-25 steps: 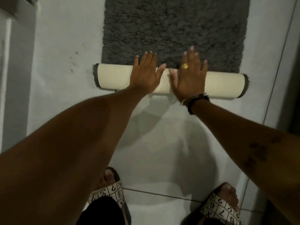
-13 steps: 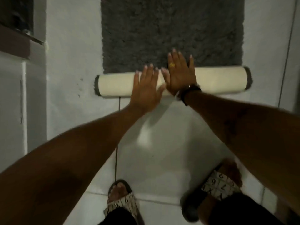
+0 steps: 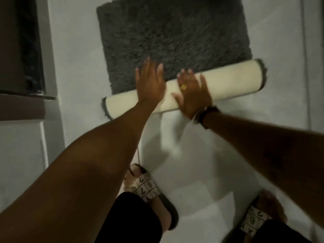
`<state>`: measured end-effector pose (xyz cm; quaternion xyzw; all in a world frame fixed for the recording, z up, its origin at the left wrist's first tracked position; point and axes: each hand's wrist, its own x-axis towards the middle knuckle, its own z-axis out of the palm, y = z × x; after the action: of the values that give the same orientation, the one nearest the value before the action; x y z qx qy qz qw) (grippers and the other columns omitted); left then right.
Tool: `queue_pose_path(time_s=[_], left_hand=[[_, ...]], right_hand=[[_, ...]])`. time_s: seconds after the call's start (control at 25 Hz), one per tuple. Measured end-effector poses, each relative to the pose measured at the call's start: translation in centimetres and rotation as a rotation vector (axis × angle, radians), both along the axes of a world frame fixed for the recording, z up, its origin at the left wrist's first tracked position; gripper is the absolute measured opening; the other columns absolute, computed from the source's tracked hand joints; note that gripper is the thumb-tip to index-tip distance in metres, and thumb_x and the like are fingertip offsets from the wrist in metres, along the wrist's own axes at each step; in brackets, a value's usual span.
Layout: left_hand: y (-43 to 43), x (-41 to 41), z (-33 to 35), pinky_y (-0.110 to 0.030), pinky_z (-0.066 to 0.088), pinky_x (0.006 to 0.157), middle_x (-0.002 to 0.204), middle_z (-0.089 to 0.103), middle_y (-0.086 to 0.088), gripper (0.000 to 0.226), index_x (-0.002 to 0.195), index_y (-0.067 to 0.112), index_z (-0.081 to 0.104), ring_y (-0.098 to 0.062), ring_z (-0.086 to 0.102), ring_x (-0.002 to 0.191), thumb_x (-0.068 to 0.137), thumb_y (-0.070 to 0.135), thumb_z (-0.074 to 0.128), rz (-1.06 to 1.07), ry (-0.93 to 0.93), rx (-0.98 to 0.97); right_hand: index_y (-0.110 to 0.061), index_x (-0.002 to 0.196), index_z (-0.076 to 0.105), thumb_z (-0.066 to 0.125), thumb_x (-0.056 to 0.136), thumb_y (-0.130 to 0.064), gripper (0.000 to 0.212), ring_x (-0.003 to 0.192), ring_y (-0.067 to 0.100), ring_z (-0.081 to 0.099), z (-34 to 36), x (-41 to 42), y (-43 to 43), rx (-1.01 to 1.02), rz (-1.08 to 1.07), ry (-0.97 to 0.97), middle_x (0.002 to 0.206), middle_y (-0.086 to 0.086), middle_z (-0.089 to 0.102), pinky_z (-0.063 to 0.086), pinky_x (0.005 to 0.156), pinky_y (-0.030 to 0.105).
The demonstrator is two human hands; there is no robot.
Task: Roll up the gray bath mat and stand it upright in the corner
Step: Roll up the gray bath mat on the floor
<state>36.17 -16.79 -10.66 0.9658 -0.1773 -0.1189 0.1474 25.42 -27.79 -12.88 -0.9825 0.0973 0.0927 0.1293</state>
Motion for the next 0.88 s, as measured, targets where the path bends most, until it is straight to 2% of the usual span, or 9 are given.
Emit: queue_pose_path(time_s=[0.08,0.16,0.32,0.4,0.52,0.64,0.72,0.8,0.88], left_hand=[[-0.1,0.6,1.4,-0.053,0.027,0.121,0.147,0.055,-0.019,0.053,0.136,0.002,0.058,-0.029,0.049,0.140,0.104,0.033,0.028,0.013,-0.120,-0.089],[1.0,-0.8,2.0,-0.056,0.032,0.119,0.148,0.052,-0.023,0.054,0.139,0.000,0.055,-0.034,0.048,0.141,0.103,0.034,0.034,-0.107,-0.162,-0.071],[3.6,-4.6,1.3,-0.054,0.011,0.126,0.165,0.024,-0.021,0.072,0.156,0.003,0.026,-0.036,0.019,0.154,0.101,0.048,0.039,-0.244,0.100,0.056],[3.1,-2.6,0.8,-0.054,0.008,0.126,0.166,0.019,-0.019,0.070,0.158,0.006,0.019,-0.036,0.015,0.155,0.103,0.045,0.036,-0.244,0.159,0.027],[0.4,2.2,0.1,-0.055,0.016,0.125,0.163,0.030,-0.020,0.064,0.155,0.006,0.030,-0.036,0.024,0.152,0.104,0.044,0.021,-0.173,0.095,0.113],[-1.0,7.2,-0.5,-0.056,0.019,0.123,0.160,0.036,-0.020,0.061,0.150,0.009,0.038,-0.037,0.028,0.150,0.103,0.046,0.025,-0.238,0.085,0.227],[-2.7,10.7,0.3,-0.059,0.017,0.123,0.159,0.035,-0.021,0.062,0.149,0.014,0.040,-0.039,0.026,0.151,0.100,0.046,0.019,-0.335,0.071,0.264],[-4.4,13.9,1.0,-0.058,0.018,0.123,0.155,0.043,-0.022,0.063,0.140,0.010,0.050,-0.037,0.033,0.149,0.101,0.043,0.014,-0.157,-0.024,0.212],[-5.8,14.9,2.1,-0.059,0.025,0.121,0.151,0.049,-0.022,0.056,0.138,0.005,0.053,-0.036,0.041,0.145,0.104,0.040,0.025,0.012,-0.148,0.100]], right_hand=[[-0.007,0.147,0.024,0.027,0.096,-0.046,0.065,0.143,0.034,0.022,0.1,3.6,-1.2,-0.021,-0.037,0.073,0.156,0.017,0.026,0.012,0.114,0.059],[-0.007,0.148,0.019,0.021,0.098,-0.046,0.063,0.145,0.033,0.017,1.0,6.8,-2.5,-0.079,-0.092,0.158,0.158,0.016,0.021,0.010,0.116,0.058],[-0.008,0.149,0.012,0.018,0.100,-0.046,0.063,0.147,0.031,0.006,3.8,9.7,-1.5,-0.041,-0.188,0.320,0.160,0.014,0.010,0.006,0.119,0.052],[-0.007,0.149,0.016,0.021,0.100,-0.044,0.062,0.146,0.031,0.010,4.6,8.8,0.2,0.053,-0.282,0.255,0.160,0.015,0.013,0.009,0.118,0.053],[-0.005,0.145,0.027,0.019,0.098,-0.042,0.060,0.144,0.032,0.018,5.3,7.7,1.1,0.094,-0.389,0.110,0.157,0.017,0.021,0.017,0.115,0.055],[-0.009,0.148,0.021,0.020,0.098,-0.043,0.060,0.146,0.034,0.007,4.4,8.7,0.2,0.048,-0.190,0.108,0.160,0.014,0.012,0.006,0.116,0.054],[-0.012,0.149,0.018,0.020,0.098,-0.046,0.061,0.147,0.031,0.005,3.5,12.1,-3.2,0.082,-0.113,0.078,0.160,0.012,0.011,0.002,0.116,0.051],[-0.012,0.149,0.020,0.018,0.097,-0.047,0.062,0.146,0.031,0.011,2.3,16.5,-5.3,0.062,-0.065,0.073,0.159,0.013,0.016,0.004,0.117,0.051],[-0.008,0.148,0.018,0.014,0.097,-0.045,0.064,0.146,0.032,0.012,1.6,21.3,-6.7,0.056,-0.087,0.092,0.159,0.016,0.016,0.006,0.118,0.053]])
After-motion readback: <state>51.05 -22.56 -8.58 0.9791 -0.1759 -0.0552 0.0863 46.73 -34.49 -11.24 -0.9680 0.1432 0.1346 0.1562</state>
